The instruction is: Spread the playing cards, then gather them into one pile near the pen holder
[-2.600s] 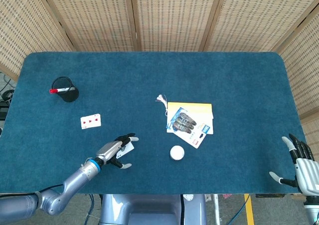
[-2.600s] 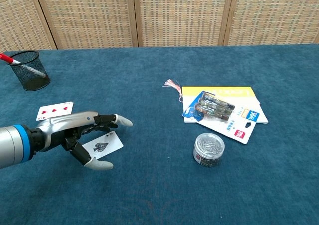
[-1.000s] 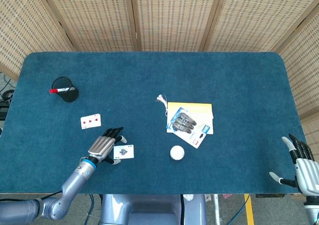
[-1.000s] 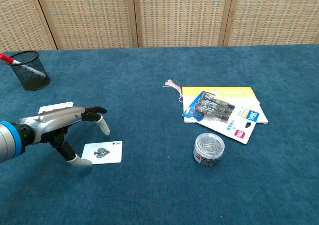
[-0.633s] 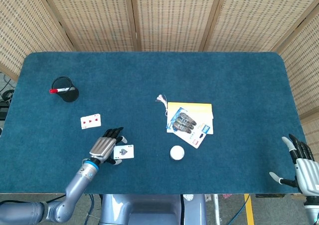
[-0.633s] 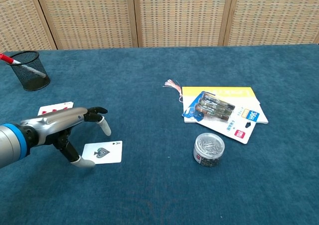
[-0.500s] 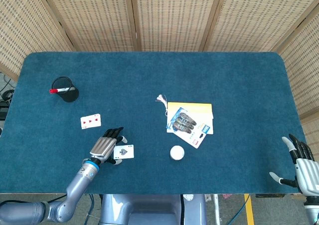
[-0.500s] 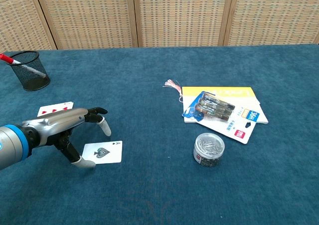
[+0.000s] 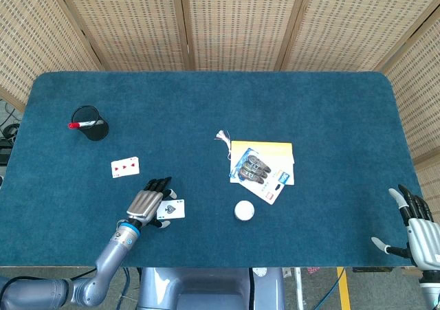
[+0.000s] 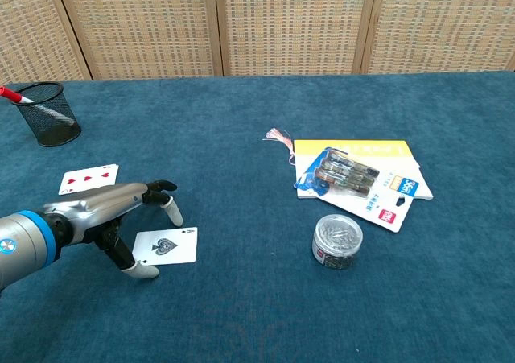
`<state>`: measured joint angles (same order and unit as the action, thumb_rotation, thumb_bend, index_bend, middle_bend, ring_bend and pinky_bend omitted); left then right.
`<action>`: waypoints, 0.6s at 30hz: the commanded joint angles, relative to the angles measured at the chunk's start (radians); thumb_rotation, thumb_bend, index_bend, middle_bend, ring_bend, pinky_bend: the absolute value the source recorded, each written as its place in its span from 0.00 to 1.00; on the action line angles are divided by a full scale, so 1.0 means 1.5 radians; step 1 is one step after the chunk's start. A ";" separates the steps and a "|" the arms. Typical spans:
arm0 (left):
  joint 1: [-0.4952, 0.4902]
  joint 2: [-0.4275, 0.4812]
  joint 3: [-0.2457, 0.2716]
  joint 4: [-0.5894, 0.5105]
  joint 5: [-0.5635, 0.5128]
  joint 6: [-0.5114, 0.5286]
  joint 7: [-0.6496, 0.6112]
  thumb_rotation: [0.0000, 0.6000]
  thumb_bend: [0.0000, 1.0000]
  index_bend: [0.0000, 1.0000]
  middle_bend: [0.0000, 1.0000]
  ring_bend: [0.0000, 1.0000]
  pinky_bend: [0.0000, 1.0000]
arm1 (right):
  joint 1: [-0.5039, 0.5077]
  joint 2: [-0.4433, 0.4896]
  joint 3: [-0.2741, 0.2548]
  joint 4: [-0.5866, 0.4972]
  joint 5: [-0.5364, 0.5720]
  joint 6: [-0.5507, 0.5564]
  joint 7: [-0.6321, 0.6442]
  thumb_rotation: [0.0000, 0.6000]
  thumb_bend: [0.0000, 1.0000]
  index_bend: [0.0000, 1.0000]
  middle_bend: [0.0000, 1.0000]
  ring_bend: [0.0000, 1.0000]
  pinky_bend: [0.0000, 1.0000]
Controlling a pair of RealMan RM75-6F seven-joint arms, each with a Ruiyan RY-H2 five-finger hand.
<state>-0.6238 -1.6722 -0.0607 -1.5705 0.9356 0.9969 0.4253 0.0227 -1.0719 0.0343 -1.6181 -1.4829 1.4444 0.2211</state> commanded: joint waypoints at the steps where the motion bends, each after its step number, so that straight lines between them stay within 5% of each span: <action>1: 0.000 -0.003 0.000 0.003 0.001 0.001 0.001 1.00 0.16 0.30 0.00 0.00 0.00 | 0.000 0.000 0.000 0.000 0.000 0.000 0.000 1.00 0.16 0.06 0.00 0.00 0.00; 5: 0.002 -0.008 0.000 0.010 0.002 0.005 0.003 1.00 0.17 0.33 0.00 0.00 0.00 | 0.000 0.001 0.000 0.000 0.000 -0.001 0.002 1.00 0.16 0.06 0.00 0.00 0.00; 13: 0.007 -0.012 -0.002 0.016 0.003 0.015 0.006 1.00 0.21 0.57 0.00 0.00 0.00 | 0.000 0.001 0.000 0.000 0.000 -0.001 0.002 1.00 0.16 0.06 0.00 0.00 0.00; 18: 0.009 -0.010 -0.004 0.016 0.004 0.017 0.007 1.00 0.22 0.60 0.00 0.00 0.00 | 0.000 0.001 0.000 0.000 0.000 -0.001 0.001 1.00 0.16 0.06 0.00 0.00 0.00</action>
<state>-0.6100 -1.6872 -0.0661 -1.5462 0.9411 1.0220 0.4351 0.0231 -1.0710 0.0337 -1.6185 -1.4832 1.4435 0.2230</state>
